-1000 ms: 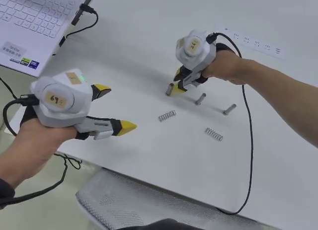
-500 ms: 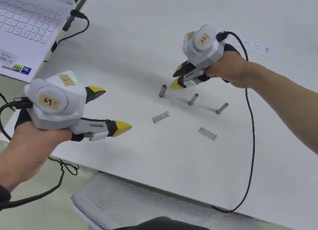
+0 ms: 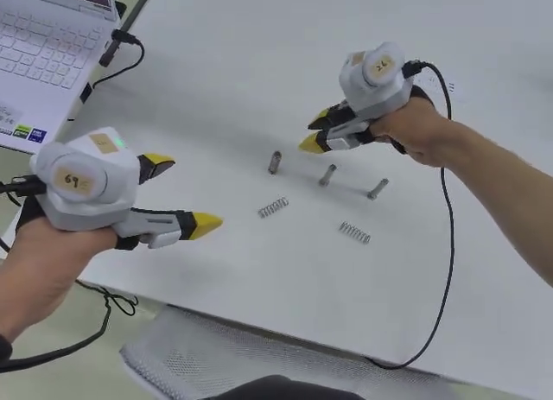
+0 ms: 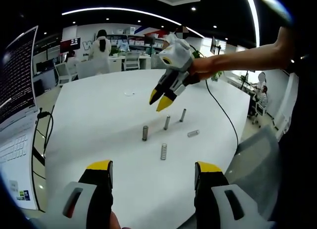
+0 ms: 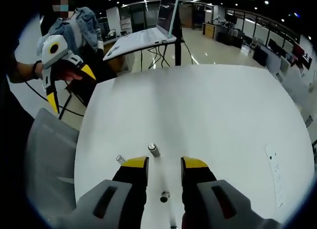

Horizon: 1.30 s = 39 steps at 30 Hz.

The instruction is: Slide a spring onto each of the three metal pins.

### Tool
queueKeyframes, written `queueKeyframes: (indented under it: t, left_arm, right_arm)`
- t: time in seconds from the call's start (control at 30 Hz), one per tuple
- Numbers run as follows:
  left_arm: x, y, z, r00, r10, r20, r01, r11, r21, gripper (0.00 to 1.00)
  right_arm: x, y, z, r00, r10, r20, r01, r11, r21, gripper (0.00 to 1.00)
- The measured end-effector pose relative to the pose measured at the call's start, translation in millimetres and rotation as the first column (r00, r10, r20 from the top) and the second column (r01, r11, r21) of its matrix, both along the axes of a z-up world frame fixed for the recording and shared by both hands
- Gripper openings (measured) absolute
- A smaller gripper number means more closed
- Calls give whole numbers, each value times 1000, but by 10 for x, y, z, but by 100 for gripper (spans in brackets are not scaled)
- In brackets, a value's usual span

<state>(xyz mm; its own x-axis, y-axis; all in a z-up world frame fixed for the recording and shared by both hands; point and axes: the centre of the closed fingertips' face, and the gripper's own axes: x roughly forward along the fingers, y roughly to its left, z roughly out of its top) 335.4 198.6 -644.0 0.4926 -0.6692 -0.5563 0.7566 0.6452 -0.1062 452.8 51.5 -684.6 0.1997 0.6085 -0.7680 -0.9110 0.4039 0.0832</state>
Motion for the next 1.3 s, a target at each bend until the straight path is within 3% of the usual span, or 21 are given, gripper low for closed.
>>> queueKeyframes:
  t: [0.5,0.77,1.3]
  left_arm:
    - [20,-45,22,1000,-5,4,5,1000,3,63]
    - [46,-55,49,1000,-10,10,10,1000,9,63]
    - [86,-132,83,1000,-25,13,25,1000,6,63]
  right_arm:
    - [-84,-383,229,988,-153,33,149,985,89,33]
    - [-203,-584,332,972,-232,28,226,964,143,38]
    - [-444,-980,409,938,-345,46,330,924,191,46]
